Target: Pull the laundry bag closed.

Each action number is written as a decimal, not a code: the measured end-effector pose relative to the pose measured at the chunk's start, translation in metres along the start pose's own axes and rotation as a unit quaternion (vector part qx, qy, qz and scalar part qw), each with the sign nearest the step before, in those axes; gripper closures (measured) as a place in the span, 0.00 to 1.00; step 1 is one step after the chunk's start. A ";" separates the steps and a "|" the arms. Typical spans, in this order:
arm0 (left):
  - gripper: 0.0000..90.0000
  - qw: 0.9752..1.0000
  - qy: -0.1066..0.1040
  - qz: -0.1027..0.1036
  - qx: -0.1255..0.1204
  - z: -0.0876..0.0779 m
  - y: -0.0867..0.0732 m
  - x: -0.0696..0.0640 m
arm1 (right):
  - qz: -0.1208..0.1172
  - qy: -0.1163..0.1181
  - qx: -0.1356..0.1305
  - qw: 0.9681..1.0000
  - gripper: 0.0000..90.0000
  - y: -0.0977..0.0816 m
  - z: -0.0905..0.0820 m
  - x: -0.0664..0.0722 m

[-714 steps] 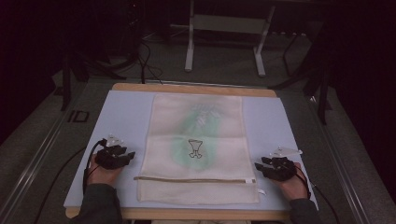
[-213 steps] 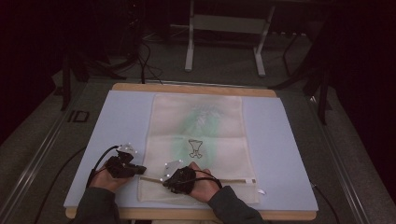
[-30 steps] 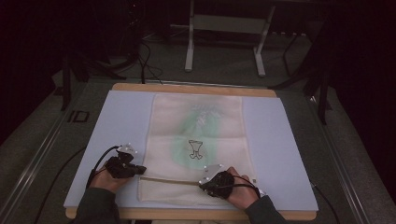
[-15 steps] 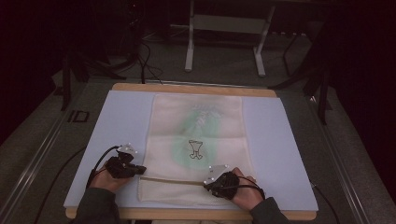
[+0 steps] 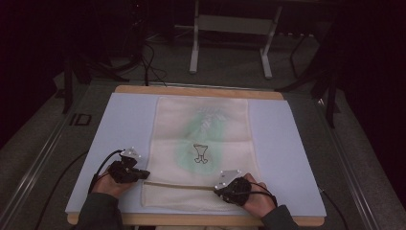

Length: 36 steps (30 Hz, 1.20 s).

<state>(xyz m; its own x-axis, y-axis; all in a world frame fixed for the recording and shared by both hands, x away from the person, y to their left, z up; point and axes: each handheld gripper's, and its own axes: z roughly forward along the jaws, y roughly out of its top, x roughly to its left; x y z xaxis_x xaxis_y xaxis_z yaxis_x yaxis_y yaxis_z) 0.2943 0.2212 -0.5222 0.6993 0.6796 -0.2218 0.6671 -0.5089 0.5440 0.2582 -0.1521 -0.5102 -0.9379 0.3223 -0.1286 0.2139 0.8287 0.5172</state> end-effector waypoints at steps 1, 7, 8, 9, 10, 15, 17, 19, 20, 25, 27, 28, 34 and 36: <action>1.00 1.000 0.000 0.000 0.000 0.000 0.000 0.000 | 0.000 0.000 -0.001 1.000 0.91 -0.001 -0.001 -0.001; 1.00 1.000 0.000 0.000 0.000 0.000 0.000 0.000 | 0.005 -0.005 0.000 1.000 0.91 -0.007 -0.004 -0.003; 1.00 1.000 0.000 0.000 0.000 0.000 0.000 0.000 | 0.008 -0.005 0.001 1.000 0.91 -0.008 -0.004 -0.003; 1.00 1.000 0.000 0.000 0.000 0.000 0.000 0.000 | 0.010 -0.003 -0.001 1.000 0.91 -0.008 -0.005 -0.003; 1.00 1.000 0.000 0.000 0.000 0.000 0.000 0.000 | 0.009 -0.004 0.000 1.000 0.91 -0.009 -0.005 -0.004; 1.00 1.000 -0.001 0.000 -0.001 0.000 0.000 0.000 | 0.015 -0.005 0.000 1.000 0.91 -0.013 -0.007 -0.005; 1.00 1.000 -0.001 0.000 0.000 0.000 0.000 0.000 | 0.018 -0.007 0.002 1.000 0.91 -0.016 -0.008 -0.006; 1.00 1.000 -0.001 0.000 -0.001 0.000 0.000 0.000 | 0.019 -0.008 0.001 1.000 0.91 -0.018 -0.009 -0.007; 1.00 1.000 0.000 0.000 0.000 0.000 0.000 0.000 | 0.020 -0.008 0.001 1.000 0.91 -0.019 -0.010 -0.007; 1.00 1.000 0.000 0.000 0.000 0.000 0.000 0.000 | 0.027 -0.012 0.001 1.000 0.91 -0.024 -0.012 -0.008; 1.00 1.000 0.001 0.001 0.001 0.000 0.000 0.000 | 0.030 -0.012 0.001 0.999 0.91 -0.026 -0.013 -0.009; 1.00 1.000 0.000 0.001 0.001 0.000 0.000 0.000 | 0.029 -0.013 0.002 0.999 0.91 -0.026 -0.014 -0.010; 1.00 1.000 0.000 0.001 0.001 0.000 0.000 0.000 | 0.038 -0.016 0.005 0.999 0.91 -0.034 -0.019 -0.013; 1.00 1.000 0.001 0.001 0.001 0.000 0.000 0.000 | 0.040 -0.017 0.004 0.999 0.91 -0.037 -0.020 -0.014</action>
<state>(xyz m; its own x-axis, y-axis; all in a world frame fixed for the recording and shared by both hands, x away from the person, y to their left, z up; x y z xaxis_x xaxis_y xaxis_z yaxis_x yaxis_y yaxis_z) 0.2942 0.2210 -0.5220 0.7002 0.6793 -0.2197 0.6662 -0.5111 0.5431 0.2580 -0.1967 -0.5105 -0.9083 0.4020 -0.1156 0.2892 0.8032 0.5208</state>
